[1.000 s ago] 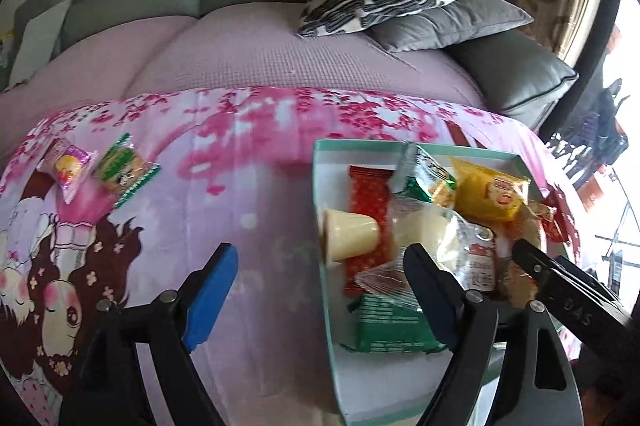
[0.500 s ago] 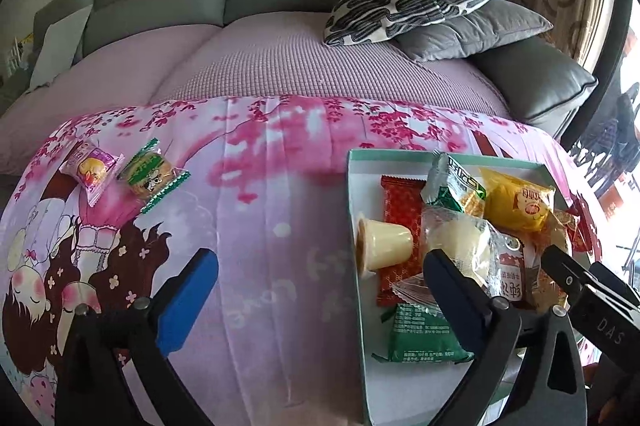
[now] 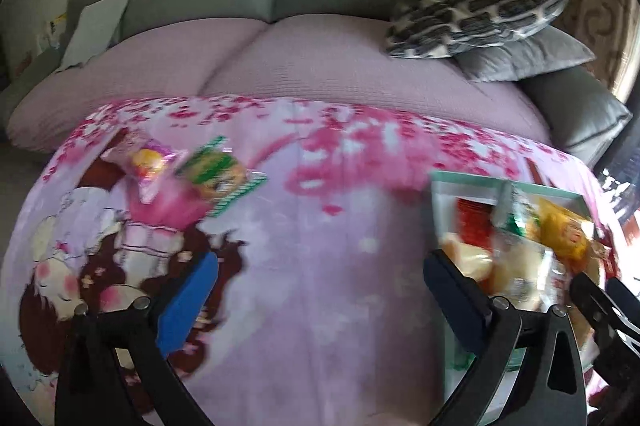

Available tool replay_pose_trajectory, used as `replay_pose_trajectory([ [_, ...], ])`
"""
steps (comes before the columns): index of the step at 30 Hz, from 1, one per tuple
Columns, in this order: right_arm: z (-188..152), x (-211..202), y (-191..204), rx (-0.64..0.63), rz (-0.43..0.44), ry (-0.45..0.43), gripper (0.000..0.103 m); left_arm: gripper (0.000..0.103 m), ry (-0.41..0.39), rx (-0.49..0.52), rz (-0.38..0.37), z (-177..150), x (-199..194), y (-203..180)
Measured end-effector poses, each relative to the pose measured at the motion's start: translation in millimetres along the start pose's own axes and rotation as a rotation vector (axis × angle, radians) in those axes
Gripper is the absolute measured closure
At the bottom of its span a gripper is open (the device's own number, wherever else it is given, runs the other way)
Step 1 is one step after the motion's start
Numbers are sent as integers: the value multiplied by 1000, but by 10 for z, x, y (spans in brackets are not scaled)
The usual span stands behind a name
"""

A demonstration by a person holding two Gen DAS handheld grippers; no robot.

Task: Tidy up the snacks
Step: 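Move both open tools from the tray back to the remaining snacks, then grasp the green cow-print biscuit with the right tool while the left tool grasps the pink Swiss roll pack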

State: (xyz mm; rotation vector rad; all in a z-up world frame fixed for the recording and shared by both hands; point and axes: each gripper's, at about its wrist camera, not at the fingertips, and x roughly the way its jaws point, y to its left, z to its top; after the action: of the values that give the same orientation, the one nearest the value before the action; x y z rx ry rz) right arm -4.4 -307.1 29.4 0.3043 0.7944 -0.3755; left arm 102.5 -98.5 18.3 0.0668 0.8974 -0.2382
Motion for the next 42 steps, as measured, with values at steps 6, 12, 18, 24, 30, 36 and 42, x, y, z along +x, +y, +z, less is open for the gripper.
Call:
replay_pose_trajectory([
  [6, -21, 11, 246, -53, 34, 1, 0, 1, -1, -52, 88, 43, 3, 394],
  [12, -49, 17, 400, -77, 56, 7, 0, 1, -16, -115, 133, 64, -64, 712],
  [18, -63, 3, 556, -95, 82, -2, 0, 1, -29, -153, 131, 76, -96, 889],
  [24, -20, -9, 839, -115, 168, -32, 0, 1, -62, -216, 111, 145, -66, 1142],
  [30, 102, 132, 1373, -188, 266, -22, 0, 1, -6, -239, 65, 403, 169, 1529],
  [36, 170, 627, 2066, -265, 379, 81, 0, 1, 73, -298, 57, 631, 465, 1864],
  [42, 145, 1076, 2638, -424, 352, 135, 0, 1, 168, -374, -32, 740, 861, 2035],
])
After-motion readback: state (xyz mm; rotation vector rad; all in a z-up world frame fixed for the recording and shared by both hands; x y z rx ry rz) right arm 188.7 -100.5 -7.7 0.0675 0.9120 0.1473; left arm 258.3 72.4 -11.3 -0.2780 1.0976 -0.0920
